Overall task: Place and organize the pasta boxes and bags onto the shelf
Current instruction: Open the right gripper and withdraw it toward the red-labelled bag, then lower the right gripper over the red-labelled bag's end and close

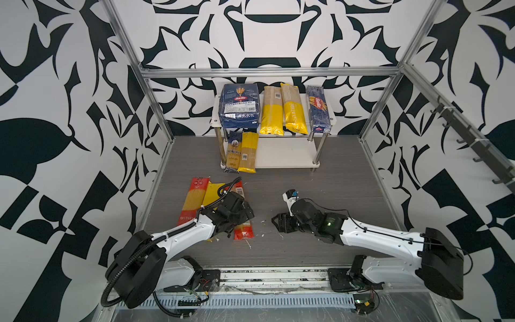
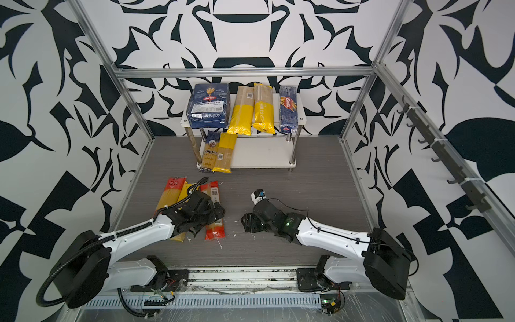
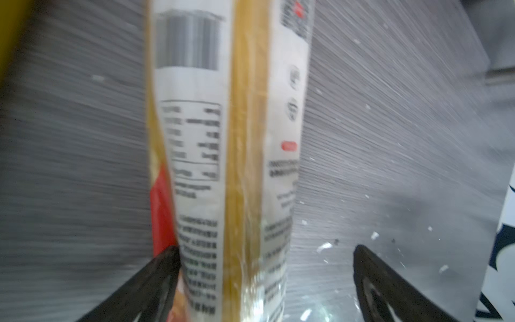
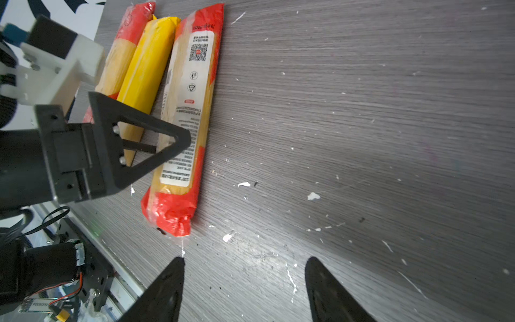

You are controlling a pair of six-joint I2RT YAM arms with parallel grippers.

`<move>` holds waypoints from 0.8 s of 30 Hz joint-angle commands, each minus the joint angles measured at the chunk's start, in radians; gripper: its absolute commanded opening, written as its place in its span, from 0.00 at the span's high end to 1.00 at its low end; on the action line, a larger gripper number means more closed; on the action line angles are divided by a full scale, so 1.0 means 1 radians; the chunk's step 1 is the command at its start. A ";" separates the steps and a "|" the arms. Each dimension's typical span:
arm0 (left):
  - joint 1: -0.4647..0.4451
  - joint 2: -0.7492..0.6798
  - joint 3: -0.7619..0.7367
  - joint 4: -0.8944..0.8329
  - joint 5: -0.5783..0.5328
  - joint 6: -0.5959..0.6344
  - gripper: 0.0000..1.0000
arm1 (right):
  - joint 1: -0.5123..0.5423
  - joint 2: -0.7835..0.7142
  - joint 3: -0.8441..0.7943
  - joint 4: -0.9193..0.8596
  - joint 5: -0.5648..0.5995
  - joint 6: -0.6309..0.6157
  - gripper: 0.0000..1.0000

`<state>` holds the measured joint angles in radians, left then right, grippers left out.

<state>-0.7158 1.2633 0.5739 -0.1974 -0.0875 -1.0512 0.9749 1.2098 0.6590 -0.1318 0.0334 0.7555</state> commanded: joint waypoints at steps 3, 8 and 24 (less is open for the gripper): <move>-0.030 -0.043 0.052 -0.026 -0.010 -0.016 0.00 | -0.004 0.008 0.027 -0.084 0.053 -0.033 0.25; -0.030 -0.220 0.067 -0.230 -0.113 0.008 0.00 | 0.004 0.089 0.073 -0.093 0.045 -0.039 0.24; -0.020 -0.765 0.035 -0.702 -0.302 -0.040 0.00 | 0.140 0.497 0.379 -0.041 0.025 -0.048 0.20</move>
<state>-0.7399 0.5354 0.6090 -0.7708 -0.3511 -1.0668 1.1000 1.6695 0.9688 -0.1928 0.0635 0.7223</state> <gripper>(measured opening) 0.995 0.793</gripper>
